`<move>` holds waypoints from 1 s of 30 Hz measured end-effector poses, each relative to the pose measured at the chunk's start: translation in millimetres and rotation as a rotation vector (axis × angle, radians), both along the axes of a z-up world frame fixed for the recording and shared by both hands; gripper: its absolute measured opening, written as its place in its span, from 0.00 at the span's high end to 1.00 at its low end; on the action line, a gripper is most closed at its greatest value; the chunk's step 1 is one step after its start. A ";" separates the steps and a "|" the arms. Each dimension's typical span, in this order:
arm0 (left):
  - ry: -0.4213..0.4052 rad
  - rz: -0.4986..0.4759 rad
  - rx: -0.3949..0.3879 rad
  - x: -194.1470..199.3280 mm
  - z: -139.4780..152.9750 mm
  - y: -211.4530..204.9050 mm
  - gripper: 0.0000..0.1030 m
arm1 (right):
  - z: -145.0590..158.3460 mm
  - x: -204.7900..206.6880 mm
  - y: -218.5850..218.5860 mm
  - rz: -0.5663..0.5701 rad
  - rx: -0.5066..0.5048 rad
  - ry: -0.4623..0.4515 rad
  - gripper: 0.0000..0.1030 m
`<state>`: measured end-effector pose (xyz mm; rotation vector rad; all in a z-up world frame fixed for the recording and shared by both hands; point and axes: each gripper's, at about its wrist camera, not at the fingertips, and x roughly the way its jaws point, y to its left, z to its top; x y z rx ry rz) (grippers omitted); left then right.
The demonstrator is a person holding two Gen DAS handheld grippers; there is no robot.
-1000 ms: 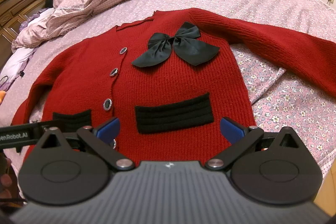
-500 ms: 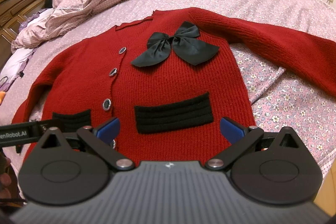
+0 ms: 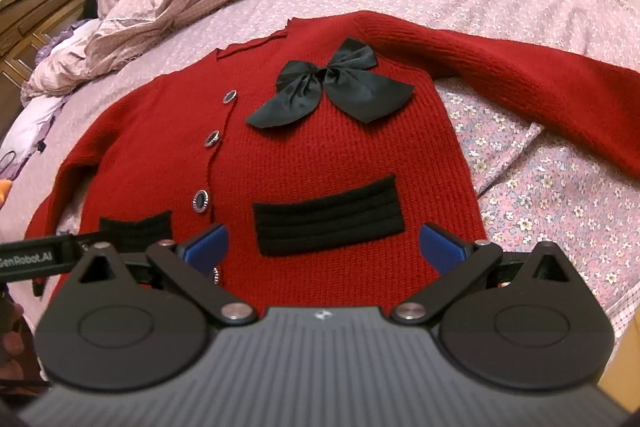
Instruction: Fold small clothes
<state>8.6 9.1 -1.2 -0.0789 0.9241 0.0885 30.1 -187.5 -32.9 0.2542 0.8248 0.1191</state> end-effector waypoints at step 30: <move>0.022 -0.129 -0.037 94.0 0.8 -48.9 0.00 | -5.4 21.0 -111.3 -0.287 0.120 -0.006 0.00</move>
